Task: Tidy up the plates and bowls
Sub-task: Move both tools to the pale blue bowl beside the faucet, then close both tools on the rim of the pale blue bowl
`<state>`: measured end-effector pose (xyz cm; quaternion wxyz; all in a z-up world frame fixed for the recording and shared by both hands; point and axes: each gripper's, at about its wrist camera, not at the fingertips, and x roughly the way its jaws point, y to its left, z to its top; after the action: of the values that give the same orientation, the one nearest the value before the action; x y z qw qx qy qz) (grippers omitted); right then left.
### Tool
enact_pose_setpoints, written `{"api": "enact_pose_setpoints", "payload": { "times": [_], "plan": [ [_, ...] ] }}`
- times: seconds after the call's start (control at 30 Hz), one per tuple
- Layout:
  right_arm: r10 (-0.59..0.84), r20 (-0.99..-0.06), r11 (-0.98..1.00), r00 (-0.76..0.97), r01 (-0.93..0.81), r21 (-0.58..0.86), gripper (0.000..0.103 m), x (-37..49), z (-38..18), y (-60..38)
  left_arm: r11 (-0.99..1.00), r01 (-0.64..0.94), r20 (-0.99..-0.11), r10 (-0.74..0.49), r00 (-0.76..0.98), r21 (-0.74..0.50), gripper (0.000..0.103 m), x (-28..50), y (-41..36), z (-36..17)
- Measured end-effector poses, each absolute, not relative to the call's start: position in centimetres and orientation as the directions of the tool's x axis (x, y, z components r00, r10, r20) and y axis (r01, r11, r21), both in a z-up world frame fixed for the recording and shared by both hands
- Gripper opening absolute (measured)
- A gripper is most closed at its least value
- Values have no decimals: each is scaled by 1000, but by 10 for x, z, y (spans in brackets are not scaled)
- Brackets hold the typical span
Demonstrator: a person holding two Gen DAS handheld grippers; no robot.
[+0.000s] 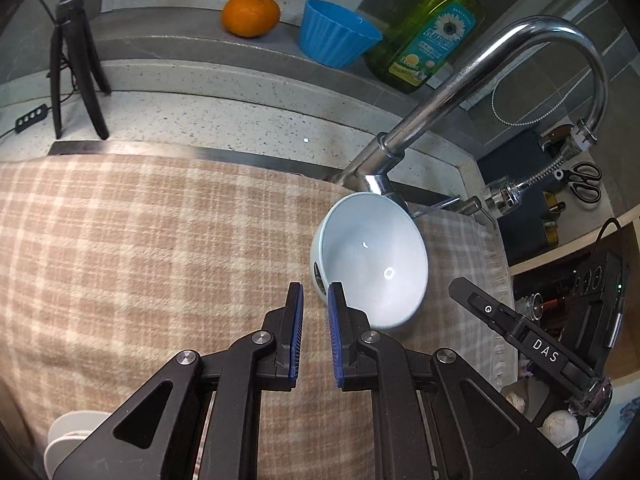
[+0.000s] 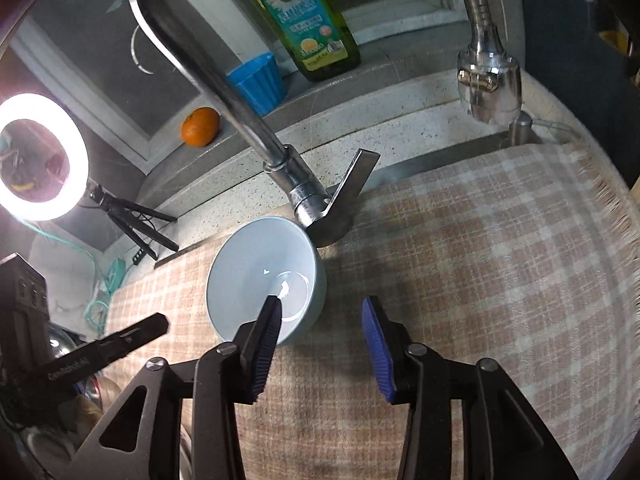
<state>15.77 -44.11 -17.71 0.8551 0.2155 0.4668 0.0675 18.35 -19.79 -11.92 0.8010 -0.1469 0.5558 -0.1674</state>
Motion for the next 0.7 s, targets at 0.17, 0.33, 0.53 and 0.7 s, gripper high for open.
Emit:
{"api": "enact_pose_setpoints", "payload": {
  "times": [0.17,0.33,0.53,0.7],
  "plan": [
    [359,-764,867,536,110,485,35,172,-185,-446,897,88,-841,-437,320,-433,11,195,-201,-124],
    [379,-765,853,520,123,507,31,185,-191,-445,905,102,-851,-424,309,-413,11,203,-210,-129],
    [385,-778,854,497,128,505,26,193,-200,-442,909,96,-861,-415,294,-405,11,211,-215,-137],
    [383,-789,860,480,127,494,20,196,-205,-439,911,100,-866,-410,287,-399,11,213,-217,-141]
  ]
}}
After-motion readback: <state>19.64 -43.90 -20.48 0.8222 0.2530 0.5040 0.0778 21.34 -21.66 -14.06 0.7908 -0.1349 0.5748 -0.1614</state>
